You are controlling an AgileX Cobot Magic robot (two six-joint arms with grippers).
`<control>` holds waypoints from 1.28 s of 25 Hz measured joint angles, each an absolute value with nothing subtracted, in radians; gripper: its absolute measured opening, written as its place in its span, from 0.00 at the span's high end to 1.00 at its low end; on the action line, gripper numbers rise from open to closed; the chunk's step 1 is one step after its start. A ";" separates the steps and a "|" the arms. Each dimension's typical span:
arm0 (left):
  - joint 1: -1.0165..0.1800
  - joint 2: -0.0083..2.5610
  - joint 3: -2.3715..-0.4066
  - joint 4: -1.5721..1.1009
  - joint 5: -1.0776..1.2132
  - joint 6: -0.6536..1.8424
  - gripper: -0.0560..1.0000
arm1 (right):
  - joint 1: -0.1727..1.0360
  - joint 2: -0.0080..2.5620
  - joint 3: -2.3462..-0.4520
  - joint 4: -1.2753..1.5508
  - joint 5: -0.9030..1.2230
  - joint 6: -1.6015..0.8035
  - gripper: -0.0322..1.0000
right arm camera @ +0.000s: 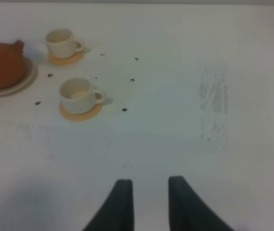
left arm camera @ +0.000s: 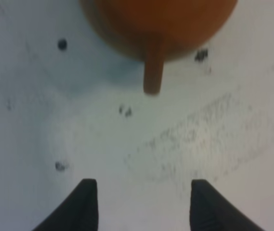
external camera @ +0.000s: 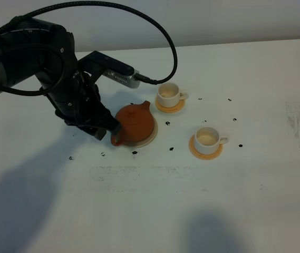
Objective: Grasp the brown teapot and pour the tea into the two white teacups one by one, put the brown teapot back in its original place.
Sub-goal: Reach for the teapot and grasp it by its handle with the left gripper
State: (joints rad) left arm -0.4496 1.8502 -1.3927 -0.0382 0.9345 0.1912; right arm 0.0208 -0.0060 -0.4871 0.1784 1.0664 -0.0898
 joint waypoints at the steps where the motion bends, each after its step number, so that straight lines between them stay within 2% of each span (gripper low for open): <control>1: -0.450 1.850 -1.393 -0.038 0.923 0.191 0.53 | 0.021 -0.006 -0.487 0.178 1.066 -0.090 0.78; 8: -0.450 1.880 -1.393 -0.059 0.878 0.204 0.53 | 0.021 -0.006 -0.487 0.178 1.066 -0.090 0.78; 19: -0.442 1.930 -1.393 -0.107 0.869 0.391 0.53 | 0.021 -0.006 -0.487 0.178 1.066 -0.090 0.78; 32: -0.425 1.967 -1.393 -0.110 0.829 0.397 0.53 | 0.021 -0.006 -0.487 0.178 1.066 -0.090 0.78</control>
